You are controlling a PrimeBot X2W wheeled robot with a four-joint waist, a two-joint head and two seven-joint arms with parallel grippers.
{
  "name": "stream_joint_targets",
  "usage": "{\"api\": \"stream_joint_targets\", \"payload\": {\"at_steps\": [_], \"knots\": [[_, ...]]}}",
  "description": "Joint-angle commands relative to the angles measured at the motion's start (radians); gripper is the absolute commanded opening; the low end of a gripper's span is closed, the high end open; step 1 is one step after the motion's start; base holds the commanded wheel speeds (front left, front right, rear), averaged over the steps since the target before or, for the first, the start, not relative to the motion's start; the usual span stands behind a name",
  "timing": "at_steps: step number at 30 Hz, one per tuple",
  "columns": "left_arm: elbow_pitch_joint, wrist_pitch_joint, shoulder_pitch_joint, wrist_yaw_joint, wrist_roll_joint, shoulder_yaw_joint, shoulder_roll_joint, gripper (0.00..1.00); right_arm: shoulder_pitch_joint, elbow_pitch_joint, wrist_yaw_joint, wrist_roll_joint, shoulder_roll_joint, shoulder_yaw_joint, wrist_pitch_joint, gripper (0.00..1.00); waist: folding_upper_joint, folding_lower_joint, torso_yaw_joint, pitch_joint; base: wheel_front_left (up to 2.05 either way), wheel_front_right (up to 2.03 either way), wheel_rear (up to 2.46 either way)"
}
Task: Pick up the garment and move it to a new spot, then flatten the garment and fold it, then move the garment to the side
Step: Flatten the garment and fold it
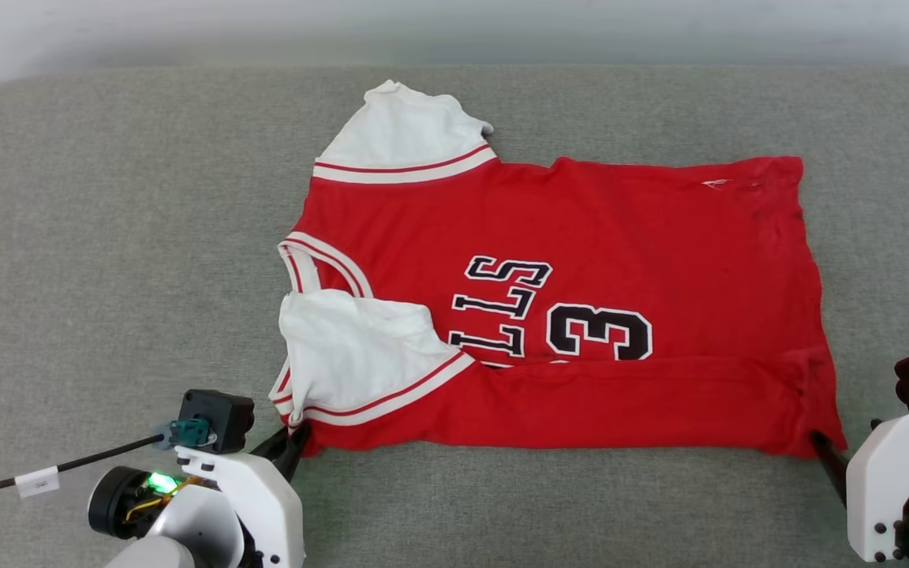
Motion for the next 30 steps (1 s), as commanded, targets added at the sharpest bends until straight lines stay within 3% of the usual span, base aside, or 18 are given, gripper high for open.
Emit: {"api": "stream_joint_targets", "payload": {"at_steps": [1,8,16,17,18,19,20,30], "knots": [[-0.039,0.004,-0.007,0.01,0.016,0.001,0.015,0.0,-0.017,0.03,-0.001,-0.009,0.011,-0.007,-0.011,1.0,0.0,0.0,0.015,0.002,0.0,0.0,0.0],[-0.167,0.031,-0.014,0.047,0.051,0.003,0.054,0.0,-0.057,0.147,-0.001,-0.041,0.035,-0.024,-0.012,1.0,0.0,0.0,0.046,0.035,0.0,0.0,0.0],[-0.217,0.053,-0.015,0.065,0.06,0.001,0.076,0.0,-0.067,0.264,-0.001,-0.061,0.049,-0.008,-0.016,1.0,0.0,0.0,0.059,0.065,0.0,0.0,0.0],[-0.216,0.057,-0.014,0.065,0.057,0.001,0.078,0.0,-0.067,0.275,-0.001,-0.063,0.051,-0.005,-0.018,0.73,0.0,0.0,0.059,0.066,0.0,0.0,0.0],[-0.216,0.057,-0.014,0.065,0.057,0.001,0.078,0.0,-0.067,0.275,-0.001,-0.063,0.051,-0.005,-0.018,0.73,0.0,0.0,0.059,0.066,0.0,0.0,0.0],[-0.213,0.06,-0.011,0.064,0.056,0.0,0.081,0.0,-0.068,0.284,-0.001,-0.063,0.052,-0.005,-0.02,0.19,0.0,0.0,0.058,0.066,0.0,0.0,0.0],[-0.208,0.064,-0.009,0.064,0.056,-0.002,0.085,0.0,-0.069,0.292,-0.001,-0.062,0.052,-0.004,-0.021,0.0,0.0,0.0,0.057,0.065,0.0,0.0,0.0],[-0.174,0.078,0.061,0.032,0.009,-0.023,0.104,0.0,-0.032,0.237,-0.001,-0.021,-0.006,-0.003,-0.018,0.0,0.0,0.0,0.034,-0.033,0.0,0.0,0.0]]}}
